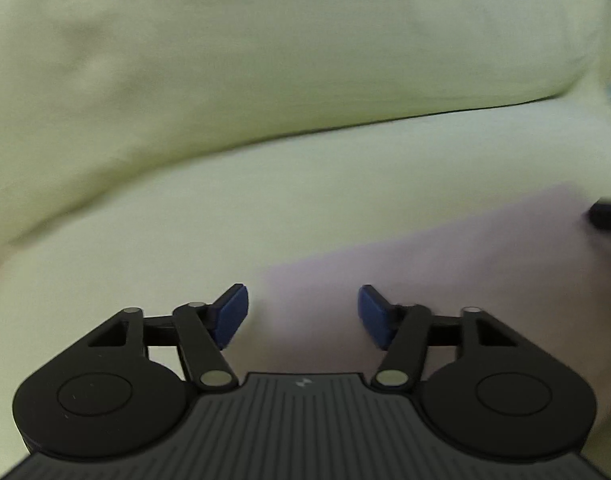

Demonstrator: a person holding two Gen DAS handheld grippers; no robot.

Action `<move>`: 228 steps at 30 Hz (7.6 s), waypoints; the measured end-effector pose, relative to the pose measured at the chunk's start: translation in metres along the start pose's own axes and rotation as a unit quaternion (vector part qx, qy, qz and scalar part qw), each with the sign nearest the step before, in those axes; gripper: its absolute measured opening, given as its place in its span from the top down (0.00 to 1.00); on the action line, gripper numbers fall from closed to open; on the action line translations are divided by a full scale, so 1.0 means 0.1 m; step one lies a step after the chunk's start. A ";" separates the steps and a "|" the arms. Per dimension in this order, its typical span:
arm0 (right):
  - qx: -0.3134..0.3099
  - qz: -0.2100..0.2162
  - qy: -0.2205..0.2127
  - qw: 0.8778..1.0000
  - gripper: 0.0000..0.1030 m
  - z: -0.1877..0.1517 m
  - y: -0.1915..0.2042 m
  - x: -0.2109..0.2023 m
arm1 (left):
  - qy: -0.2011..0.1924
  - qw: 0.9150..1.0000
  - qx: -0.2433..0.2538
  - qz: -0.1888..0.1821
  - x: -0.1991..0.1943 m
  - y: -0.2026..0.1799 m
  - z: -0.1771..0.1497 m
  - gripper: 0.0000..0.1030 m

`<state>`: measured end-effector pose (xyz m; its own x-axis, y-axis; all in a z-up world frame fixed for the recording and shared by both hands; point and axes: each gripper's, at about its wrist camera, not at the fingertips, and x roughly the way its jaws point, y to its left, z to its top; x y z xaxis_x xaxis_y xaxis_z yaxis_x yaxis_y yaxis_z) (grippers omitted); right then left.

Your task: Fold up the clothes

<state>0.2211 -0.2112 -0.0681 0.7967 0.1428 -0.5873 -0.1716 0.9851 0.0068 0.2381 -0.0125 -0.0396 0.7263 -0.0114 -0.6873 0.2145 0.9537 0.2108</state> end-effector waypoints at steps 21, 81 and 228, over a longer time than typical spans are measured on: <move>-0.007 0.034 0.005 0.999 0.99 0.13 0.03 0.31 | 0.033 0.996 -0.050 -0.073 0.35 -0.36 0.25 0.33; -0.281 0.223 0.016 0.933 1.00 -0.54 1.84 -0.86 | 0.107 0.925 -0.222 -0.288 -0.67 0.72 -0.85 0.35; 0.198 0.134 0.028 0.970 0.99 -0.27 -0.53 -0.60 | 0.145 0.918 -0.126 -0.346 -0.57 -0.99 -0.33 0.85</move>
<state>0.1666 -0.2742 -0.0555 0.7191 0.4052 -0.5645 -0.1234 0.8739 0.4701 0.1534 -0.0966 -0.0445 0.2610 -0.5946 -0.7605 0.3739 0.7886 -0.4882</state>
